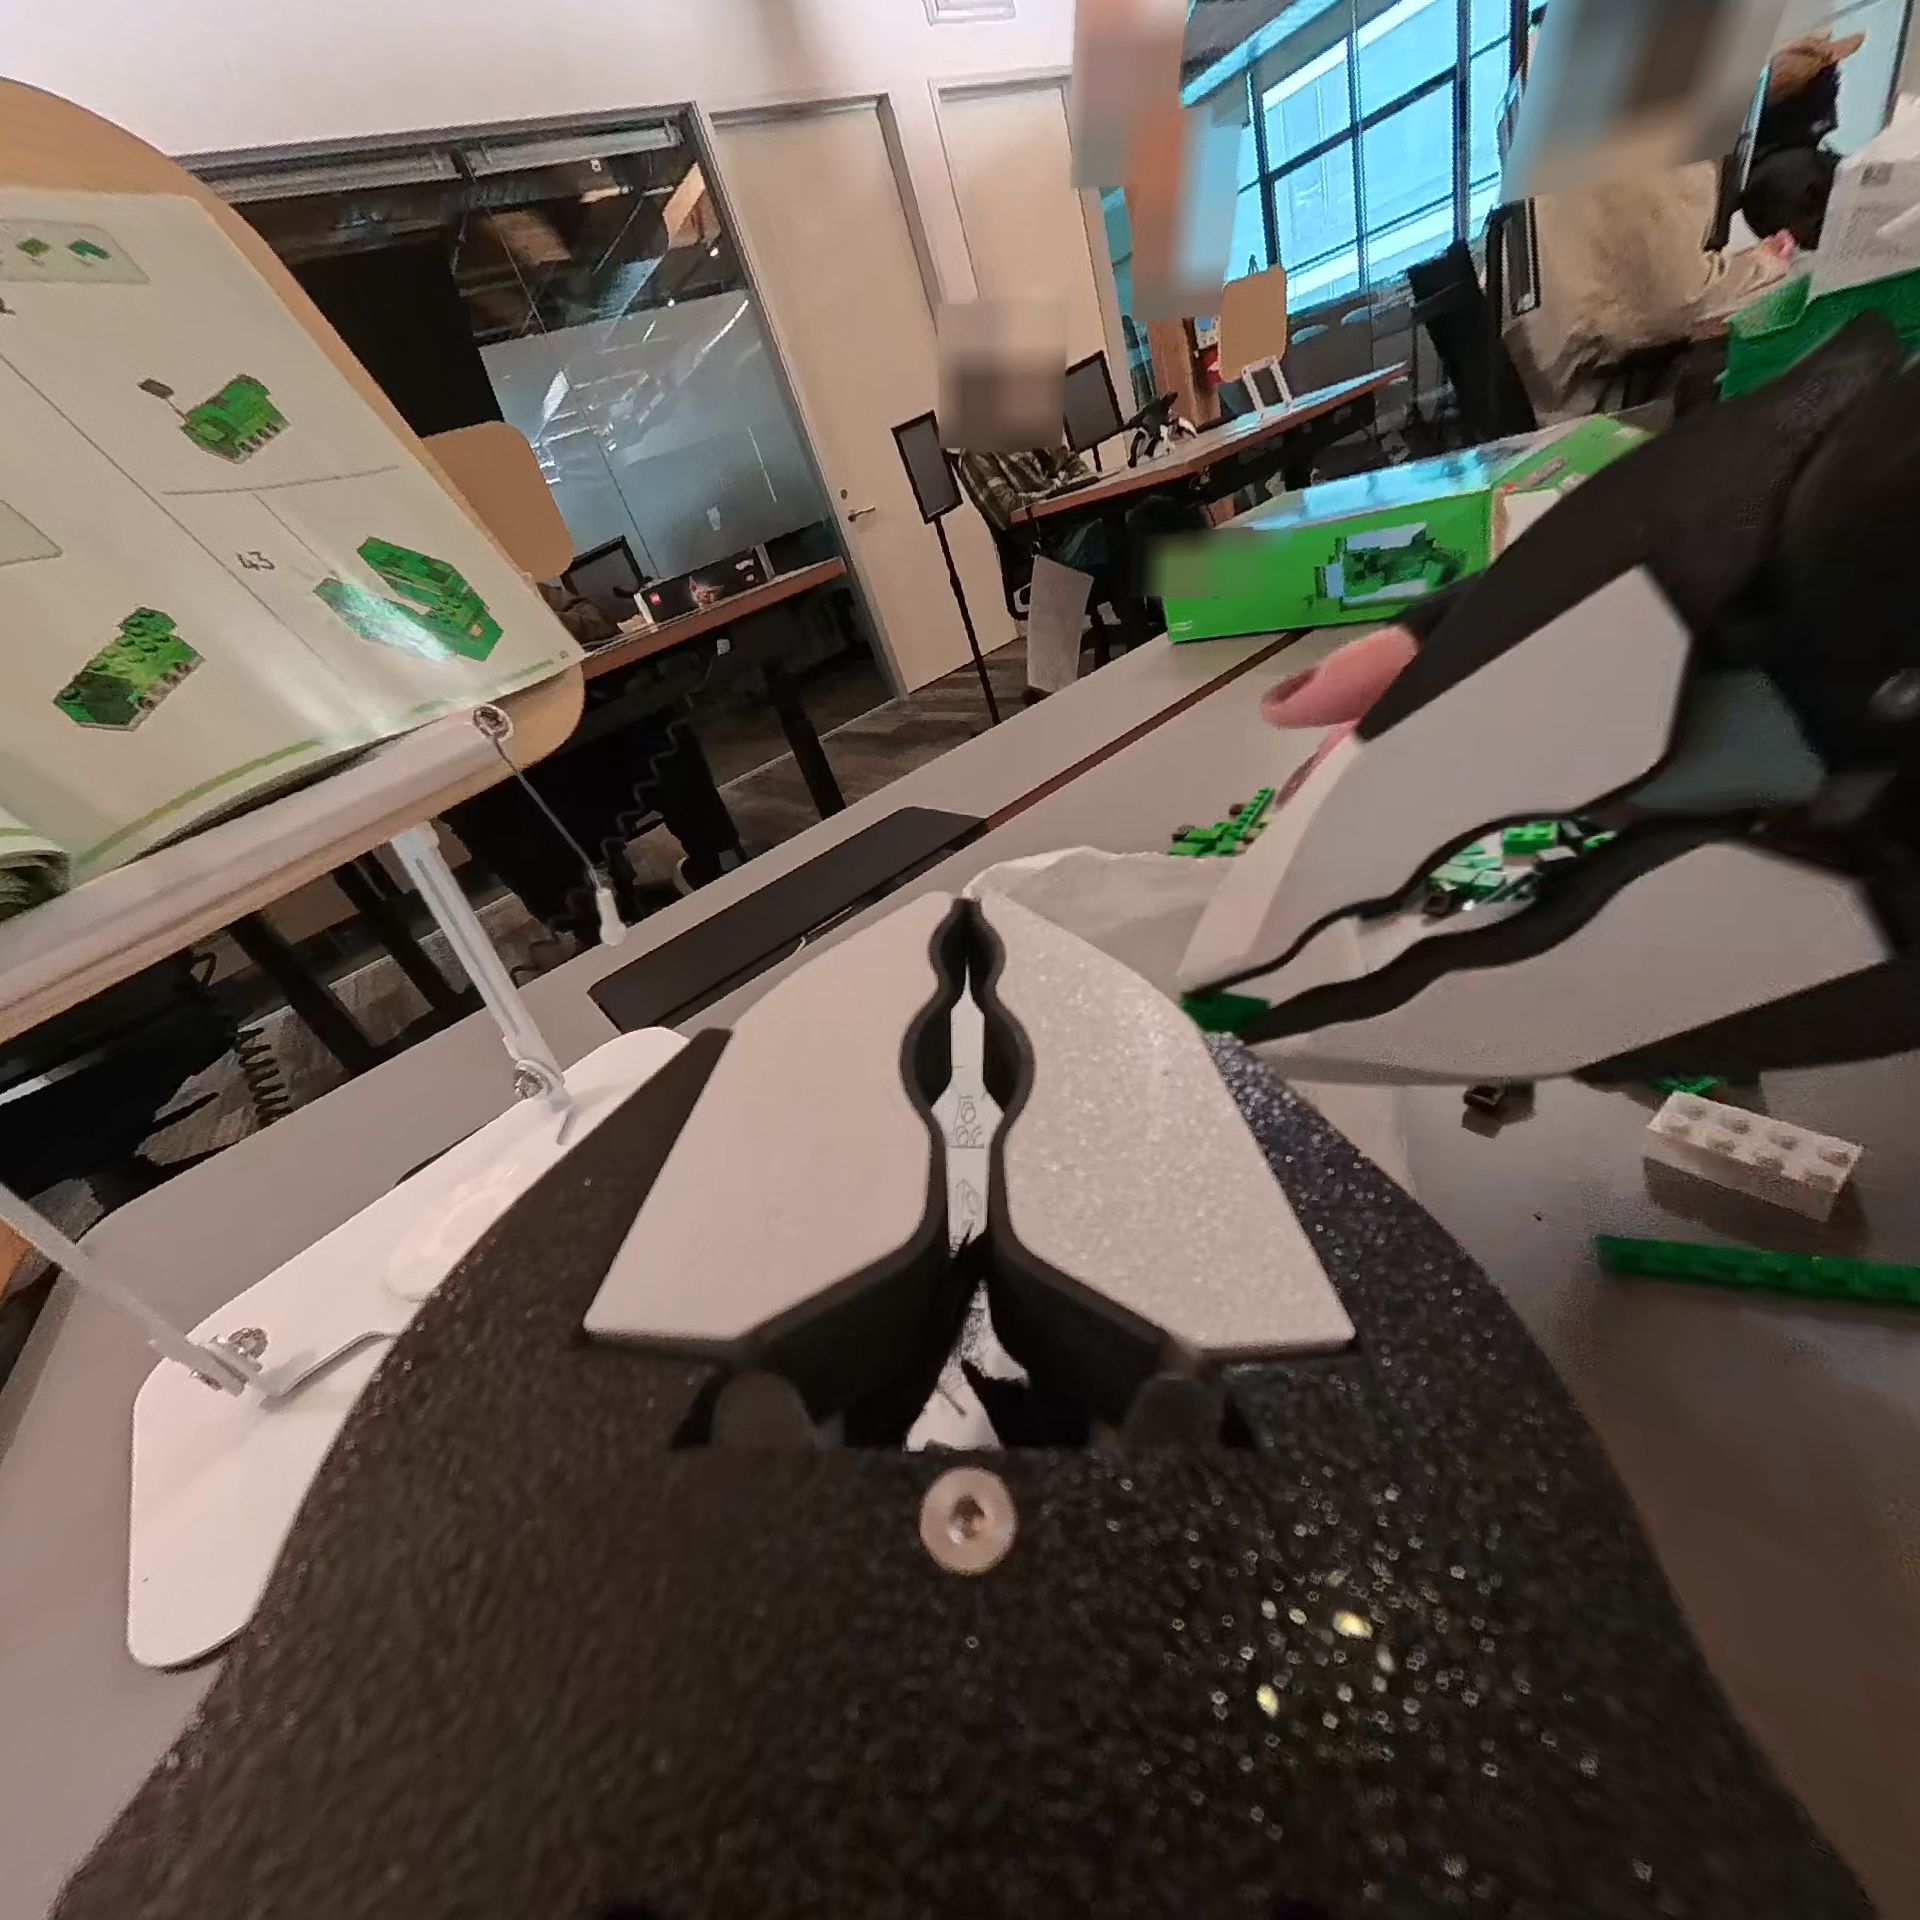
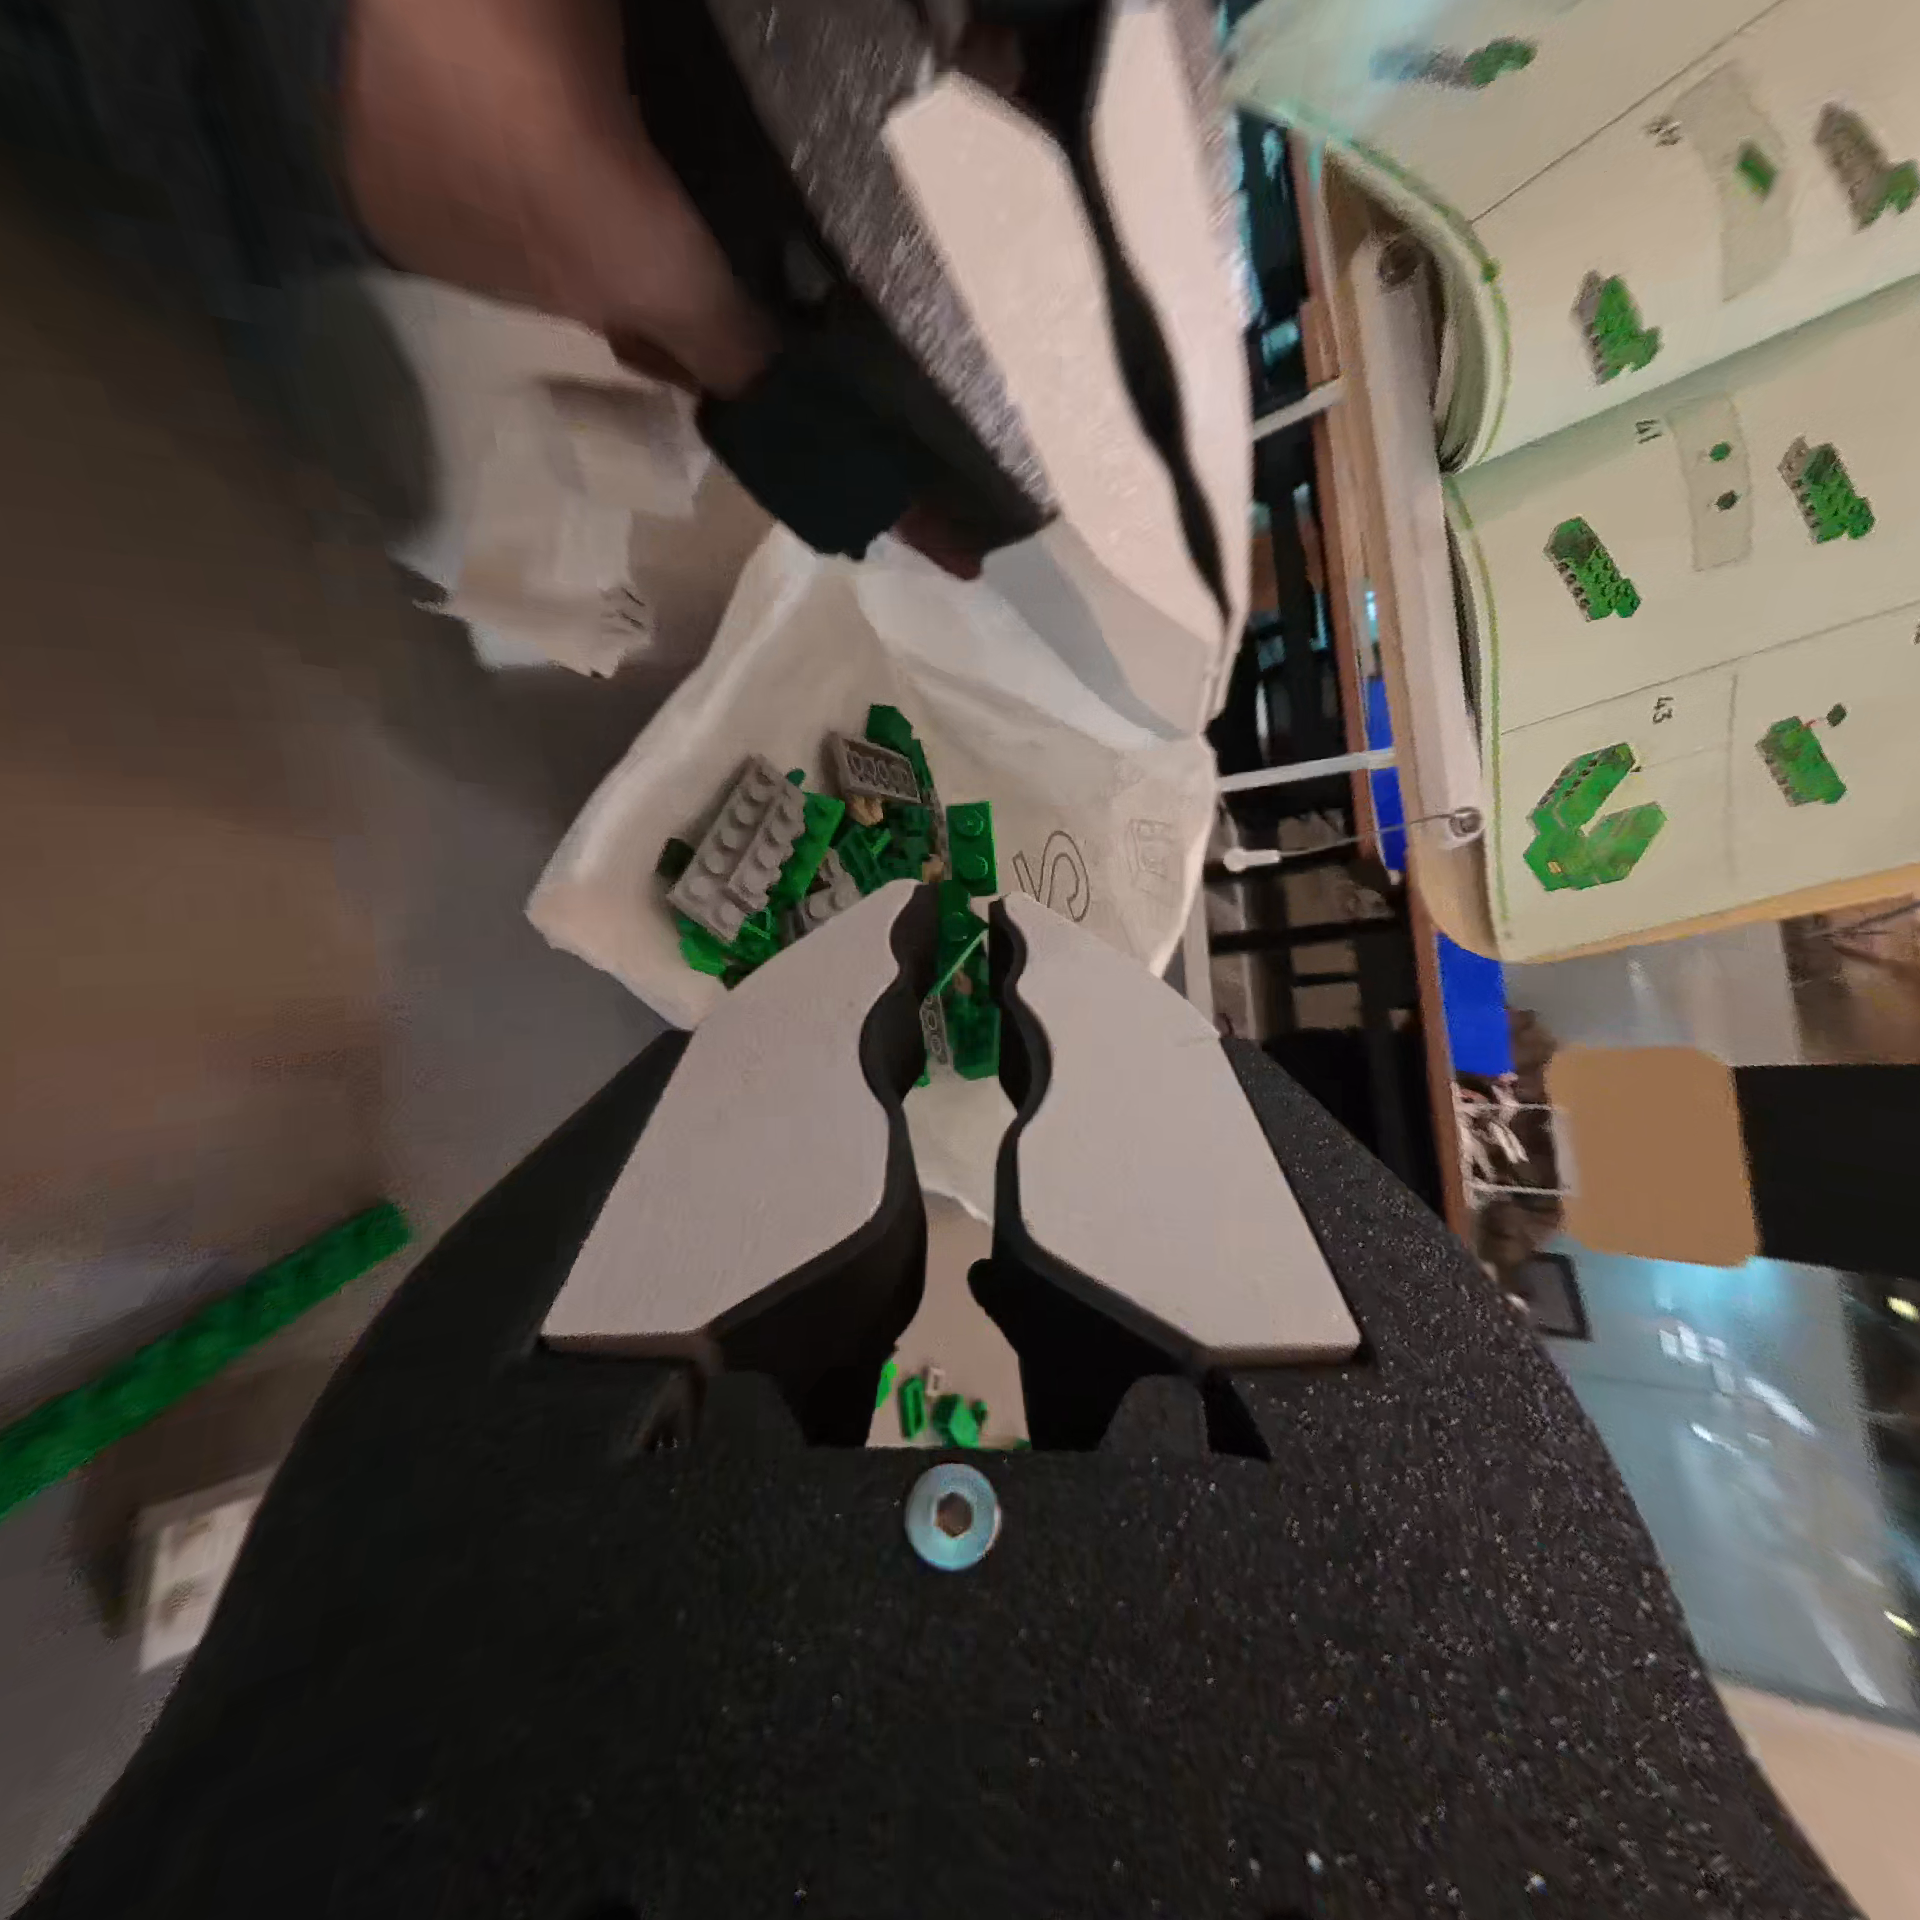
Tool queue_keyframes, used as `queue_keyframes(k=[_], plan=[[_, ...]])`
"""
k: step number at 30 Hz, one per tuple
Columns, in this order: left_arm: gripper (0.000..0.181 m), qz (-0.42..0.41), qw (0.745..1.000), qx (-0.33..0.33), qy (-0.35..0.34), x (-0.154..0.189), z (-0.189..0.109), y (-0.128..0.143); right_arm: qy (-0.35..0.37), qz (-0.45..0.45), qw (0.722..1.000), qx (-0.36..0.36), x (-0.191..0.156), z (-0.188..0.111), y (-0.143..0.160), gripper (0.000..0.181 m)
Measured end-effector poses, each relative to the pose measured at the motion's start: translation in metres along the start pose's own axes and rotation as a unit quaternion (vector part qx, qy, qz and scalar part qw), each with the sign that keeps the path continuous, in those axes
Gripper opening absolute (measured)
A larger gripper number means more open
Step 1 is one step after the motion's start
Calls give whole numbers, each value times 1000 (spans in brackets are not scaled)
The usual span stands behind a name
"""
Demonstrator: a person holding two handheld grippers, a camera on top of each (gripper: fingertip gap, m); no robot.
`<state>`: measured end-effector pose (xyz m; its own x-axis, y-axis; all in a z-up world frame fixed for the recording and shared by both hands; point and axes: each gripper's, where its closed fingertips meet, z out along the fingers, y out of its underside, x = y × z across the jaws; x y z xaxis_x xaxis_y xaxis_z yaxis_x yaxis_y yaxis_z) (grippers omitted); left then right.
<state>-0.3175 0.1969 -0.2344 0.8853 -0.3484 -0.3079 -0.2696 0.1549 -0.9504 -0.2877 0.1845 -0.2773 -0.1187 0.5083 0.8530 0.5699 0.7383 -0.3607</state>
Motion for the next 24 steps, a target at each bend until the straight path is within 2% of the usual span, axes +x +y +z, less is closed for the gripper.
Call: queue_keyframes(k=[1,4,9,13,17,20,24], plan=[[0,-2,1000,1,1,0,0,0,8,-11,1000,-10,0,4,2,9],[0,1,1000,-2,3,1,1,1,21,-19,1000,-7,1,1,0,27],[0,16,1000,-5,-1,3,2,4,46,65,996,37,11,-42,9,26],[0,32,999,-6,-6,4,2,6,115,170,978,34,32,-87,58,20],[0,36,999,-6,0,6,3,8,187,289,938,27,43,-123,118,17],[0,30,1000,-3,4,6,2,9,208,344,915,17,42,-135,151,14],[0,26,1000,1,17,10,3,10,225,402,887,34,49,-143,167,13]])
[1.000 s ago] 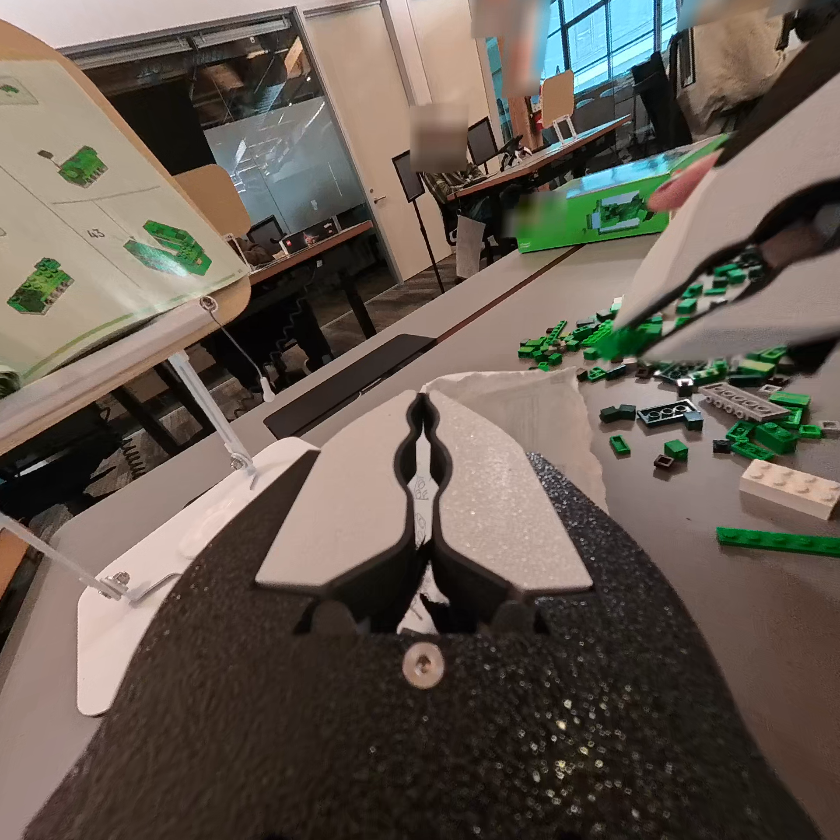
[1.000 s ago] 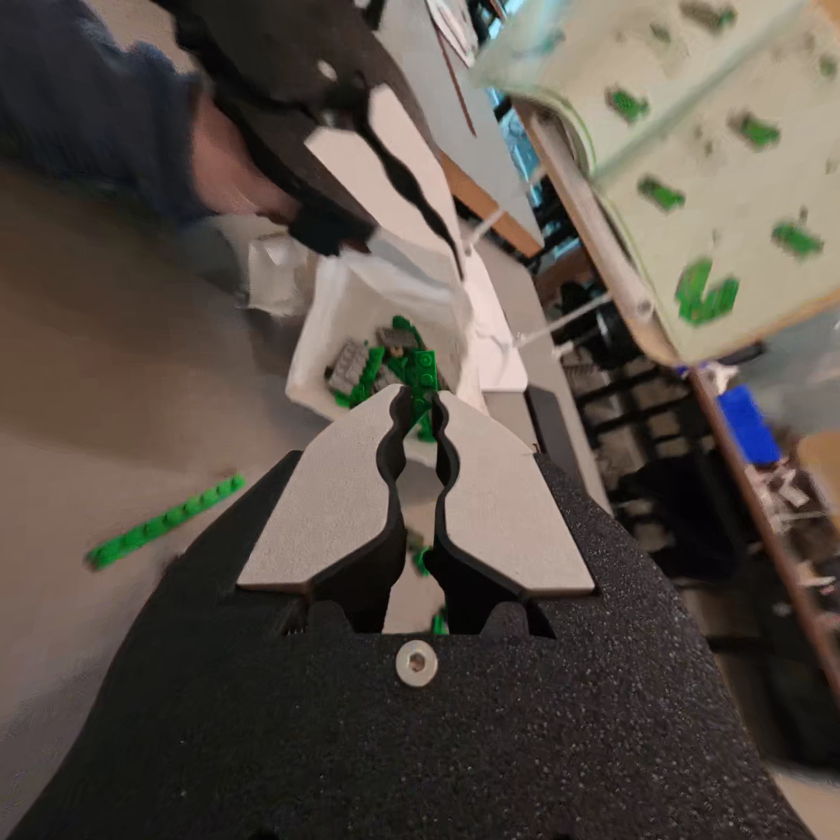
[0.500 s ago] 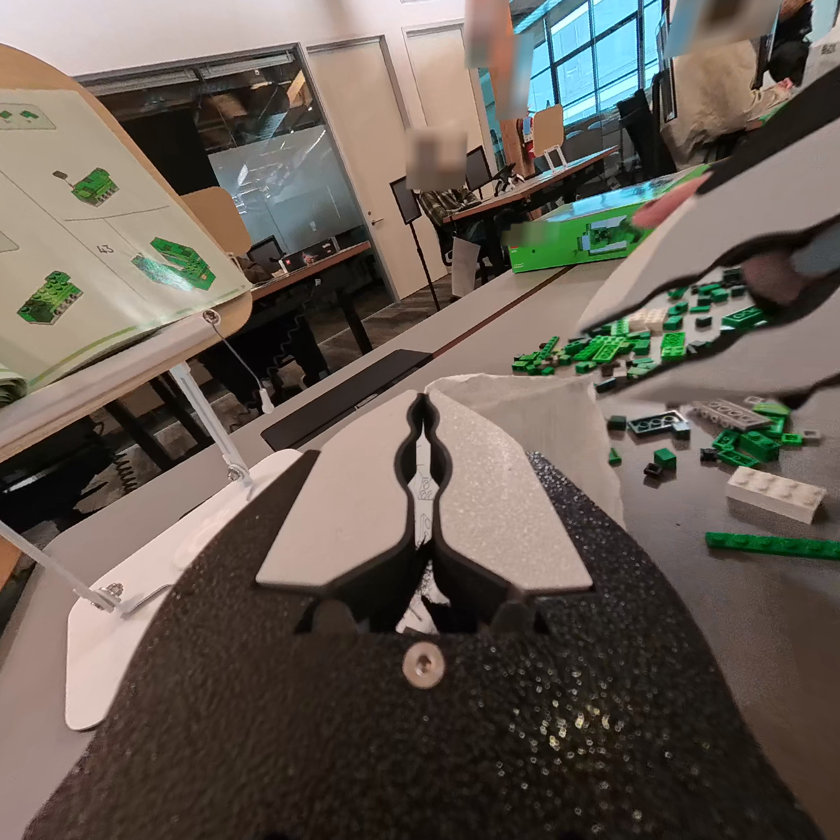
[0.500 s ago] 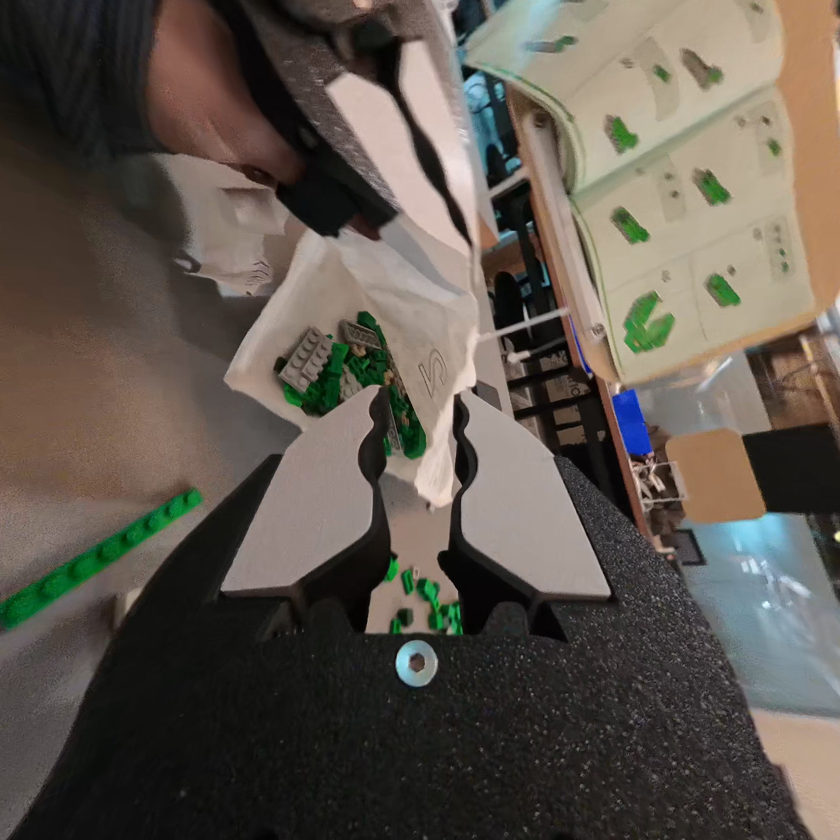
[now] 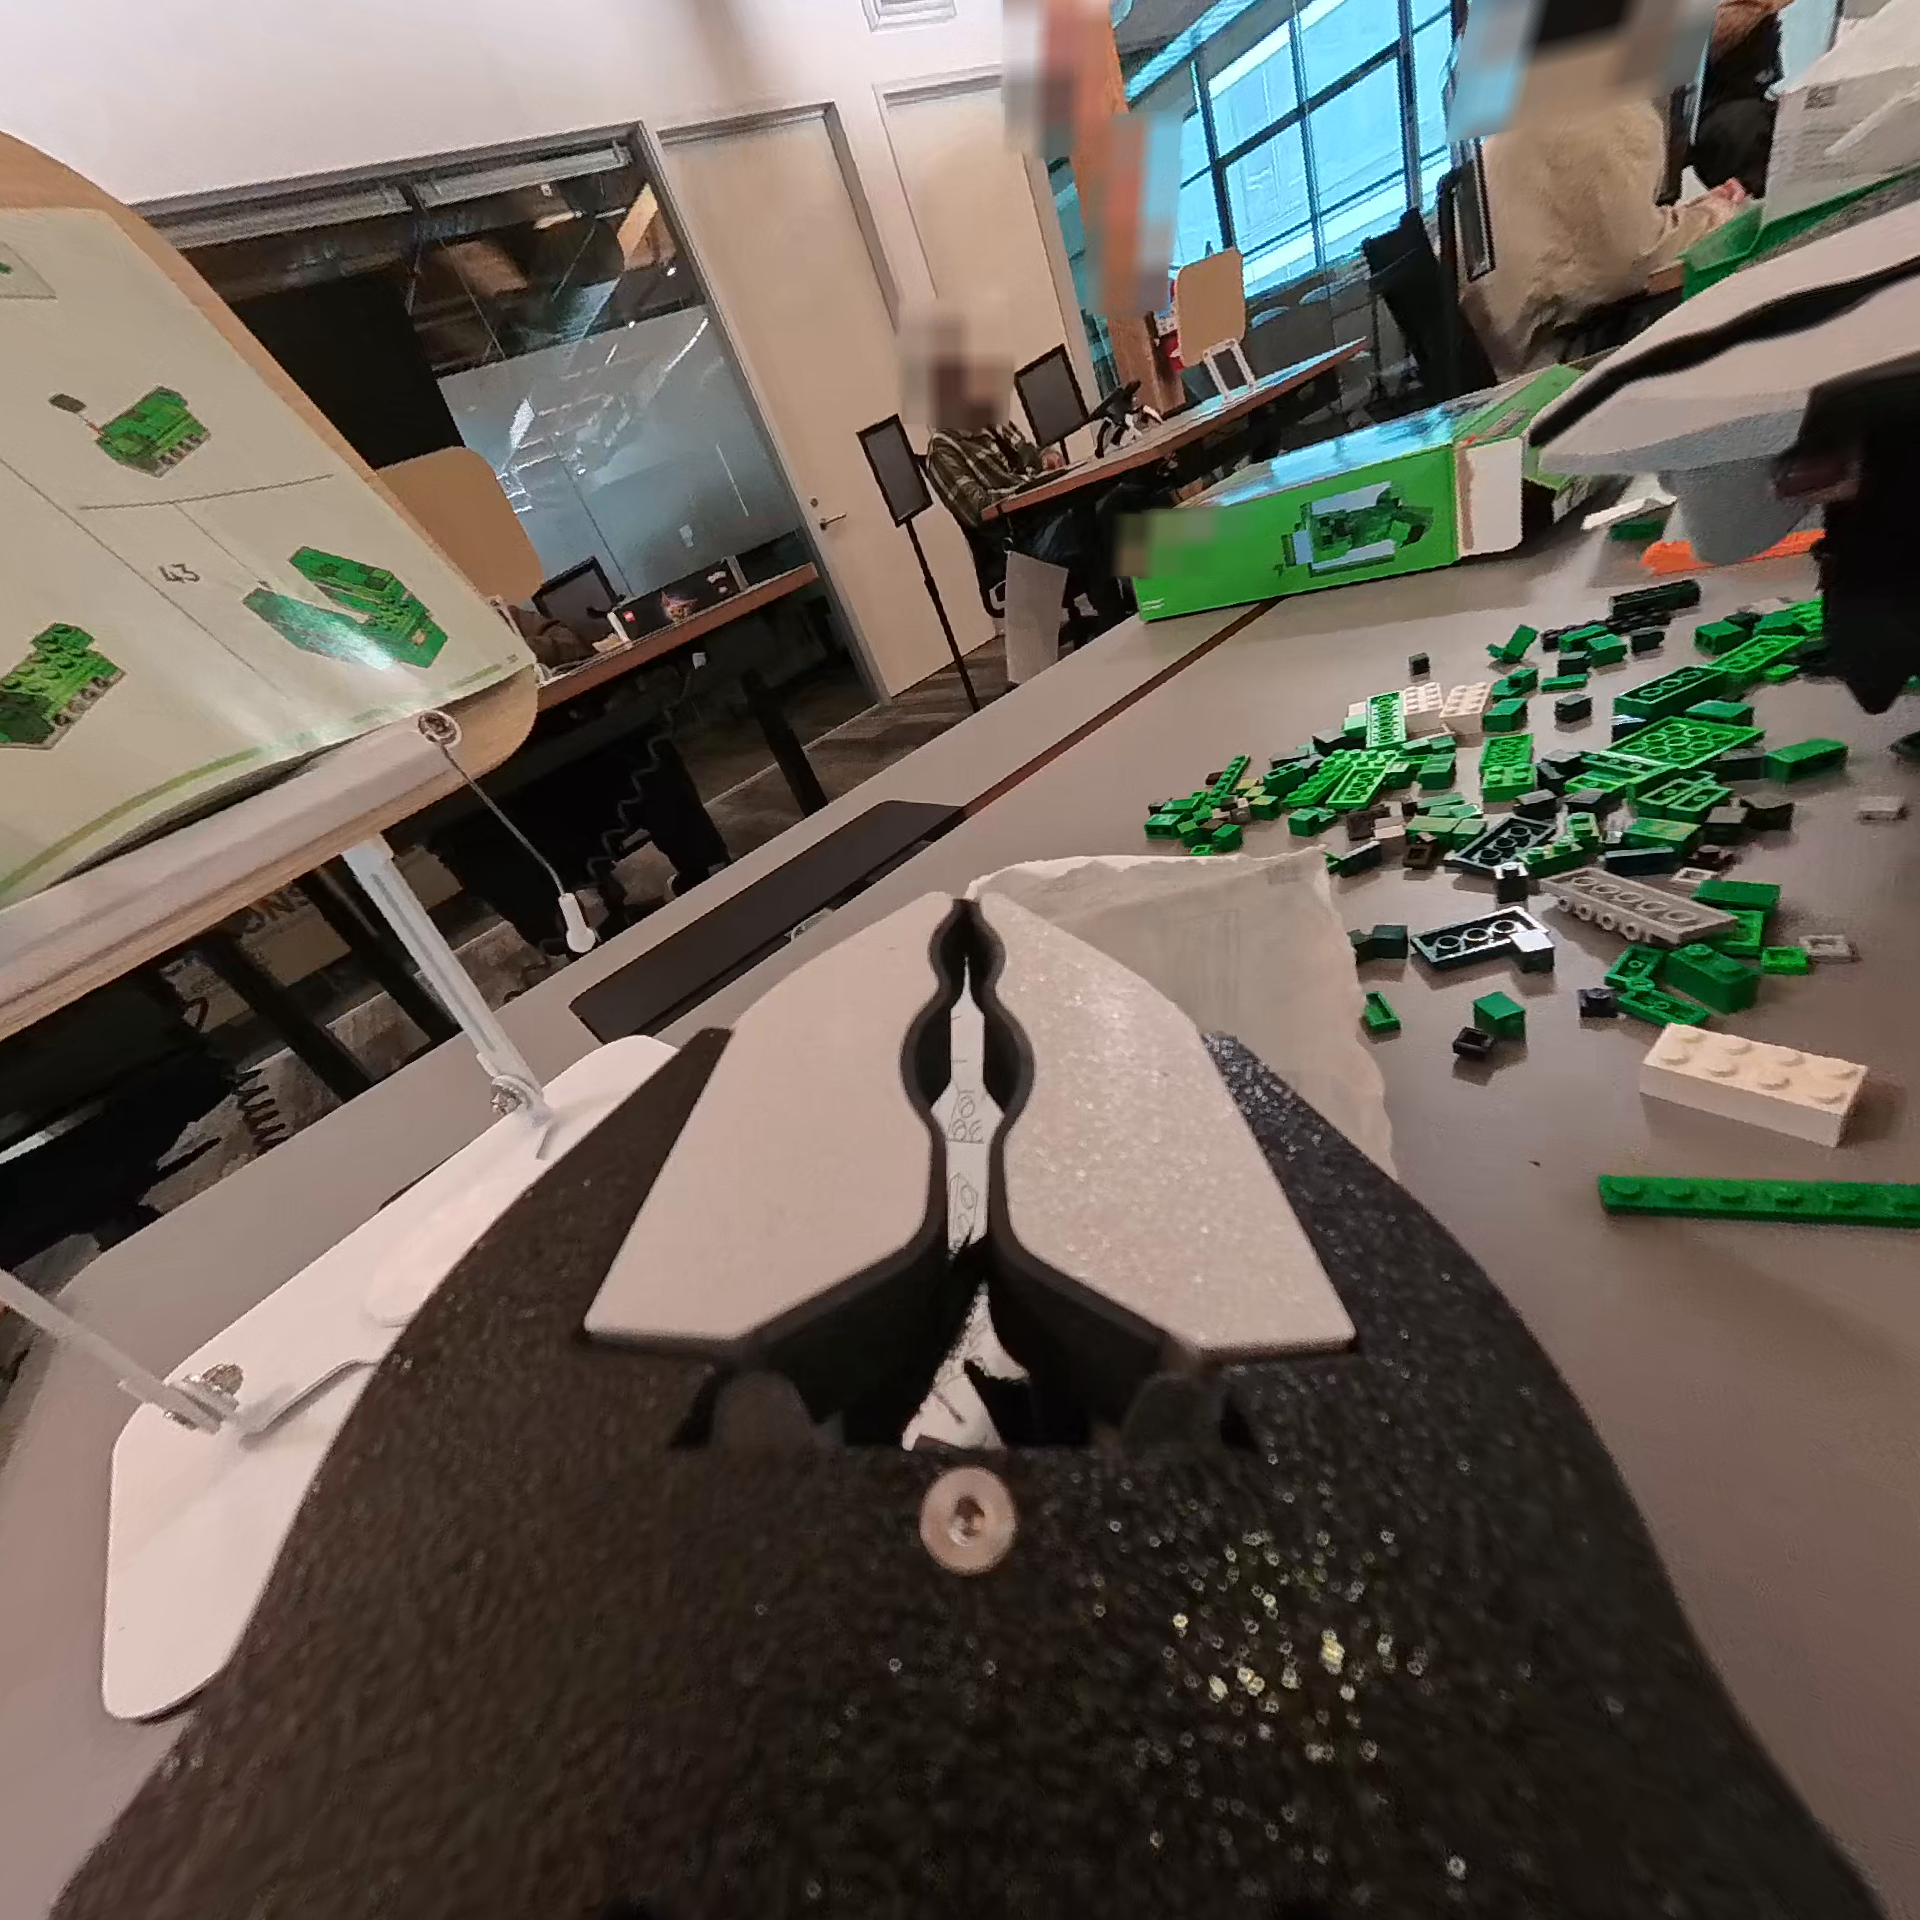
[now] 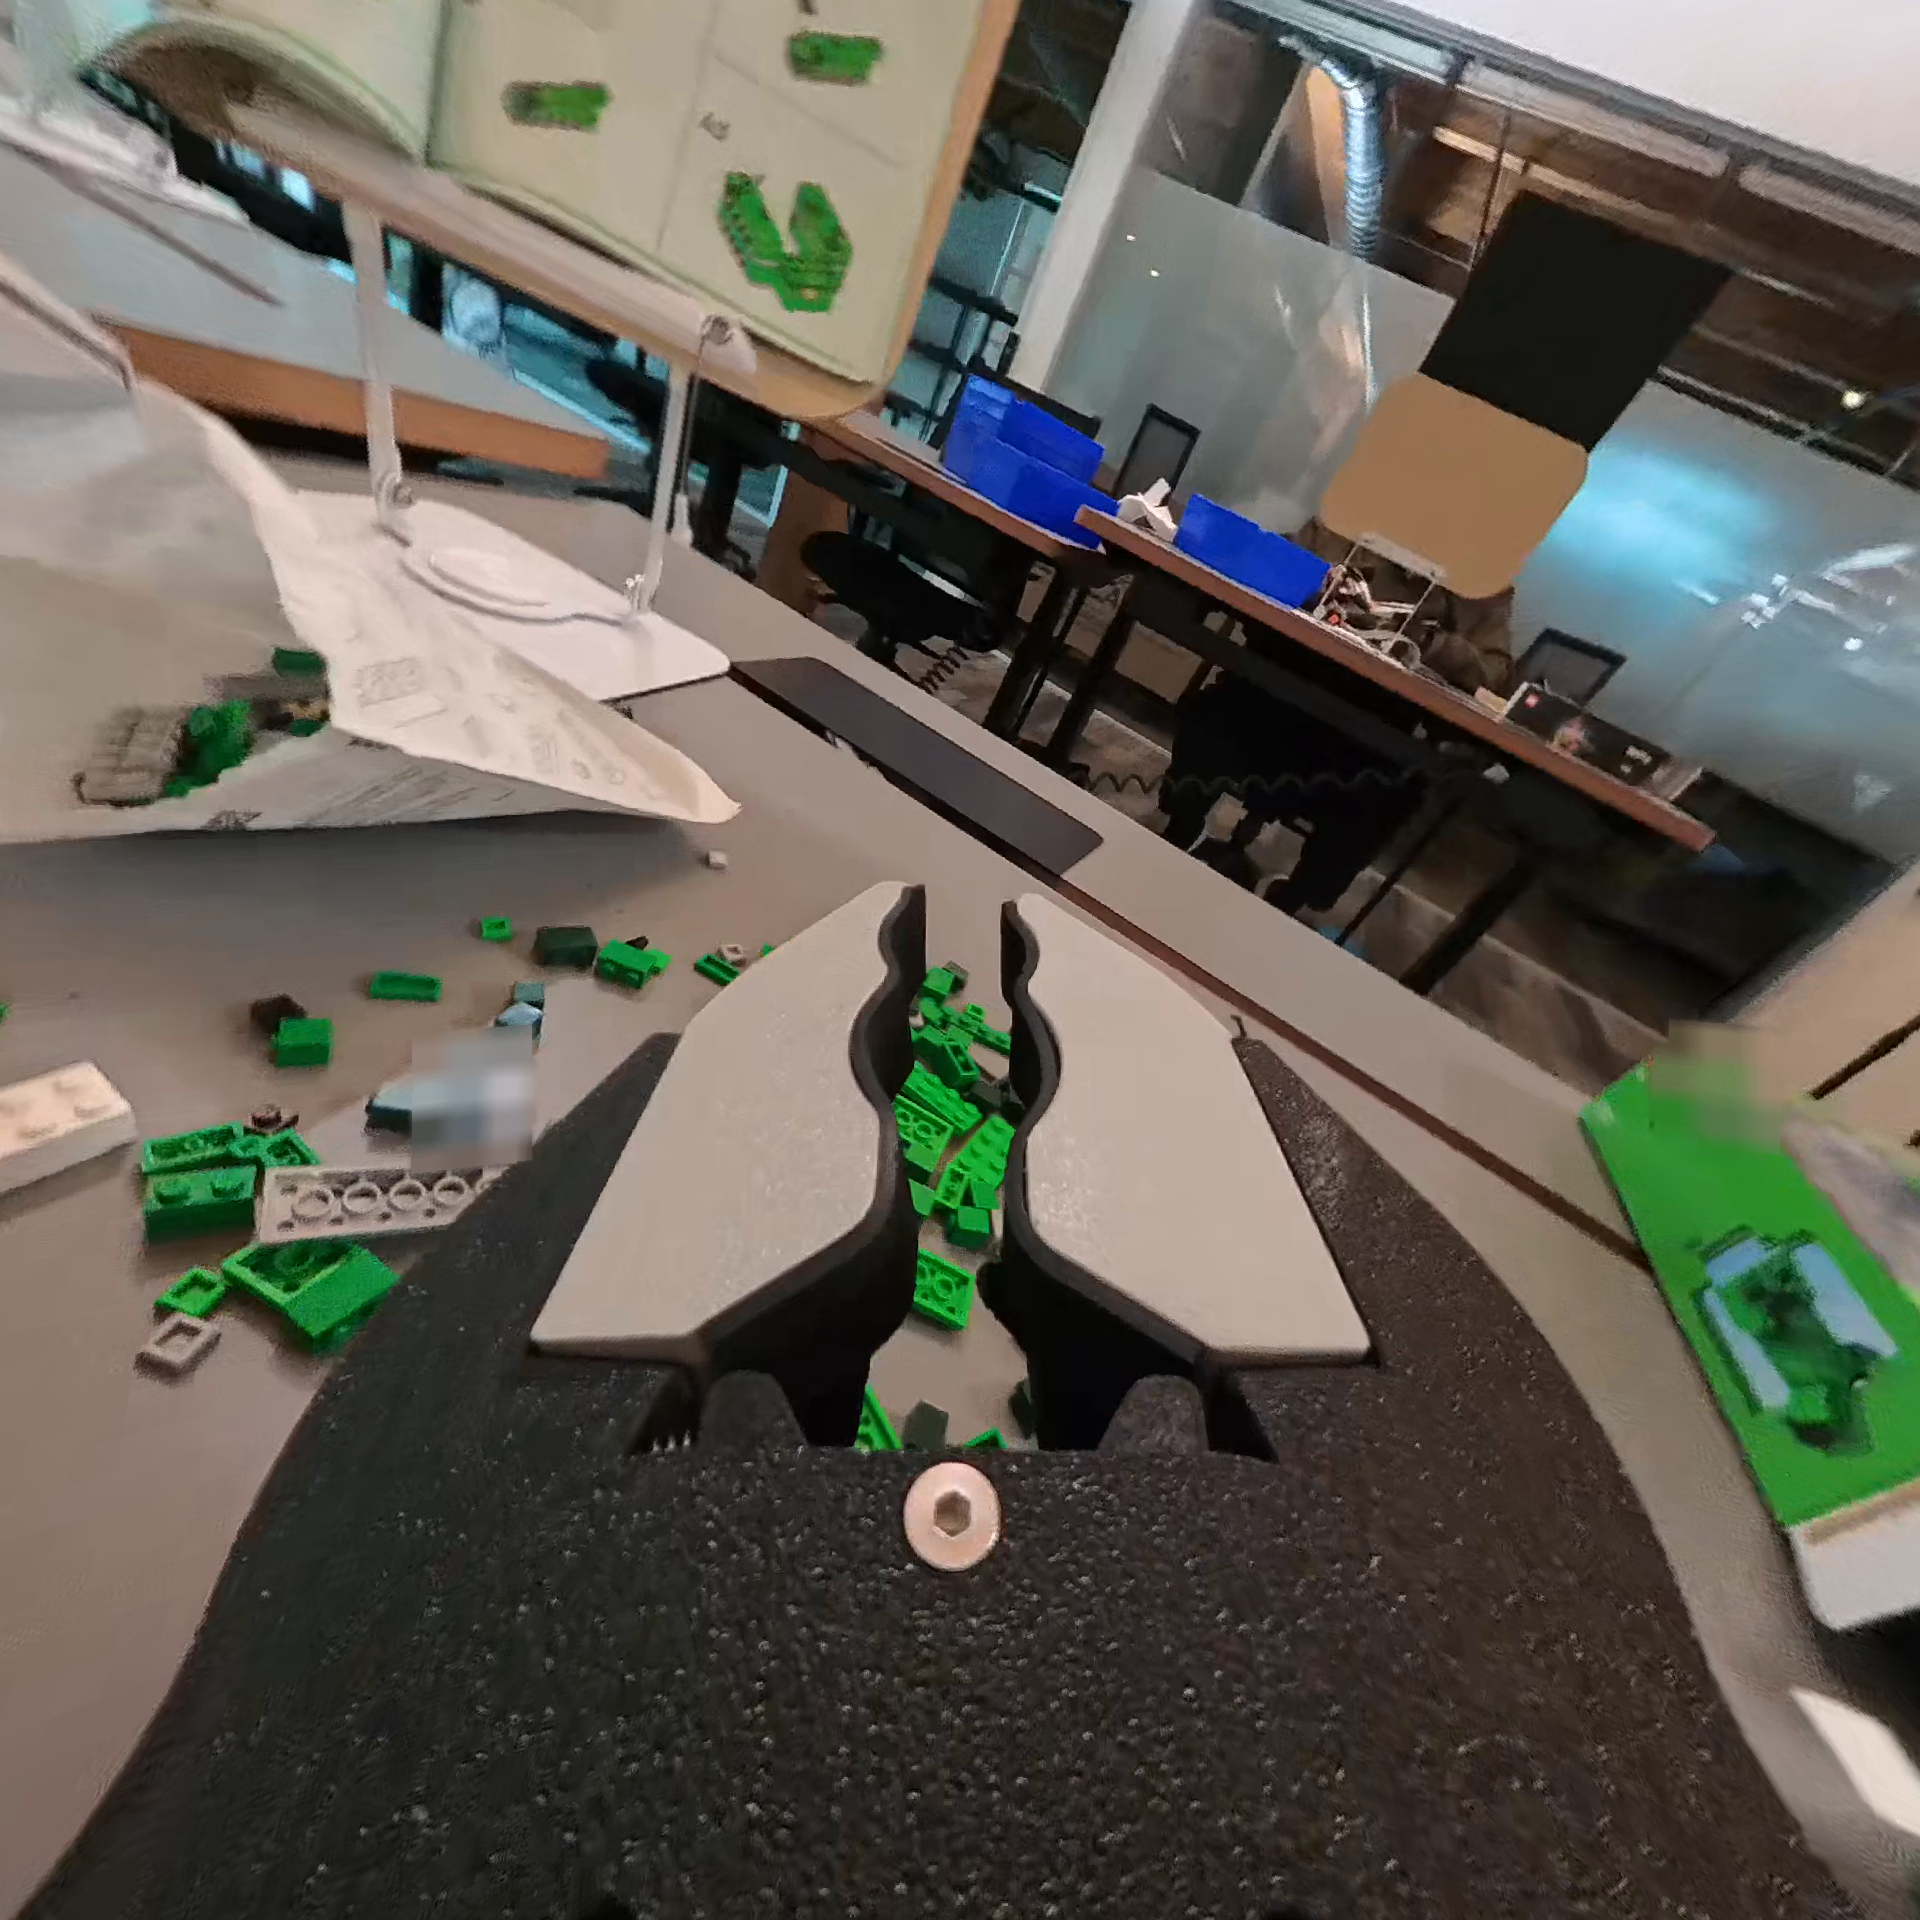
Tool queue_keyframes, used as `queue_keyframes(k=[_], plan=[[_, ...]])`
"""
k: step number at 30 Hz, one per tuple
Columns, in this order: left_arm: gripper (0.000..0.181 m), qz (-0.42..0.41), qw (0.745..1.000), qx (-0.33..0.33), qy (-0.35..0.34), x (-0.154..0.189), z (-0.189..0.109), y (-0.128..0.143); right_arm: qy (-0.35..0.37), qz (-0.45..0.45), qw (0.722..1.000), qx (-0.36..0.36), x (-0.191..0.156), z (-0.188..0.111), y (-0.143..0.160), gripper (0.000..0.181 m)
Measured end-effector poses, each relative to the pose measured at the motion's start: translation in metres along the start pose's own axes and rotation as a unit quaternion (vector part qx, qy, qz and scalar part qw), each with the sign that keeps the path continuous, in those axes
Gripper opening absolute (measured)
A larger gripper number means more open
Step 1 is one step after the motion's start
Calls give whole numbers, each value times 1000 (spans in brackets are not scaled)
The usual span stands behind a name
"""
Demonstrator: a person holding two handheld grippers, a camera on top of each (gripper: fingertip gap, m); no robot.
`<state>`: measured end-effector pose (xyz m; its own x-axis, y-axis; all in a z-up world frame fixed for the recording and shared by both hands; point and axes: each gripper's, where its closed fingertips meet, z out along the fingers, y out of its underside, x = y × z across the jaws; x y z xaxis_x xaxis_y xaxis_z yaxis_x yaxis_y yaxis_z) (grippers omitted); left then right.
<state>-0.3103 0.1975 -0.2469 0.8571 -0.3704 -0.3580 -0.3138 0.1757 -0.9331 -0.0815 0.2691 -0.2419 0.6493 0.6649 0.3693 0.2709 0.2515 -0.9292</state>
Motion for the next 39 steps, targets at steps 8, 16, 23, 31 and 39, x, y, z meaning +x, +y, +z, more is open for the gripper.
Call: queue_keyframes(k=[8,16,23,31,39], plan=[[0,10,1000,0,11,5,1,3,5,54,999,8,10,-3,1,11],[0,8,1000,2,11,5,1,3,3,83,997,9,14,-3,3,9],[0,9,1000,2,12,6,2,4,0,84,996,4,13,-2,5,8],[0,9,1000,3,11,5,2,4,-3,78,997,-2,12,-2,6,8],[0,8,1000,3,12,5,2,4,-6,71,997,-8,10,-1,8,8]])
